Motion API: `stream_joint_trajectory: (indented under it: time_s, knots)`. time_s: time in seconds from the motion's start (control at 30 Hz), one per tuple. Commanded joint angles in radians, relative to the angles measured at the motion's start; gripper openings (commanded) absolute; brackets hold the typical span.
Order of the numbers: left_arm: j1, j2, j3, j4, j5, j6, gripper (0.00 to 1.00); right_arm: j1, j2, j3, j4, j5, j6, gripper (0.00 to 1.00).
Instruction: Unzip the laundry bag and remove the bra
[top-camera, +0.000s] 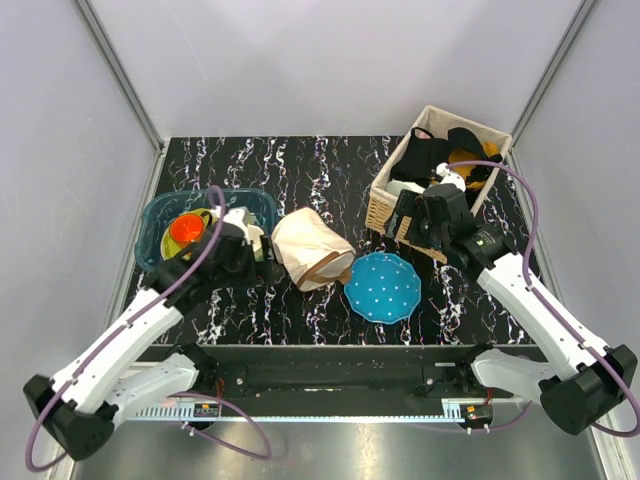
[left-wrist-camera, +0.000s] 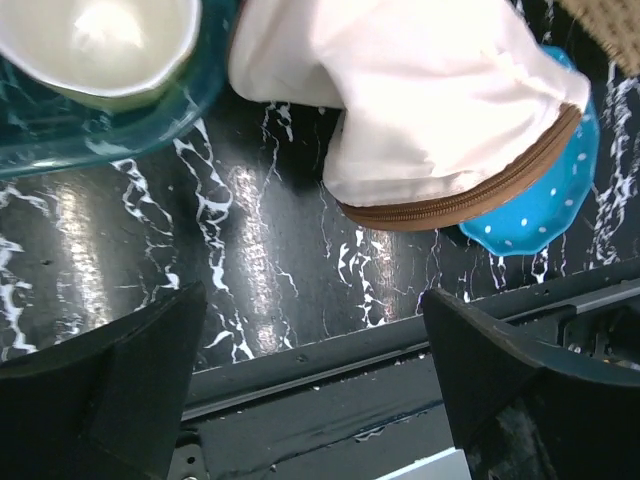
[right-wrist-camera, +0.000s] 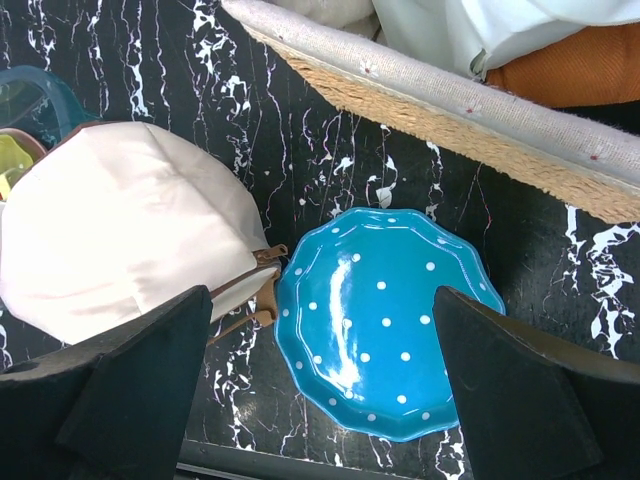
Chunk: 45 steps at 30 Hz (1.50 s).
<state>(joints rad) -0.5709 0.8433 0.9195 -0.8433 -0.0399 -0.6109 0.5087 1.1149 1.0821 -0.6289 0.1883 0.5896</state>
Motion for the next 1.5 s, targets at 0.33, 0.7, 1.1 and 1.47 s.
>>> stream_joint_trajectory:
  time_s: [0.33, 0.7, 1.1, 1.47]
  knots:
    - [-0.161, 0.301, -0.007, 0.36, -0.227, -0.054, 0.93, 0.002, -0.041, -0.002, 0.006, -0.016, 0.047, 1.0]
    - [-0.184, 0.165, -0.005, 0.325, -0.084, 0.154, 0.91, 0.002, -0.082, -0.048, 0.011, -0.067, 0.101, 1.0]
    - [-0.369, 0.227, 0.065, 0.257, -0.078, 0.206, 0.88, 0.004, -0.024, -0.057, 0.083, -0.145, 0.142, 1.0]
    - [-0.394, 0.546, 0.225, 0.326, -0.234, 0.286, 0.71, 0.004, -0.078, -0.077, 0.061, -0.122, 0.136, 1.0]
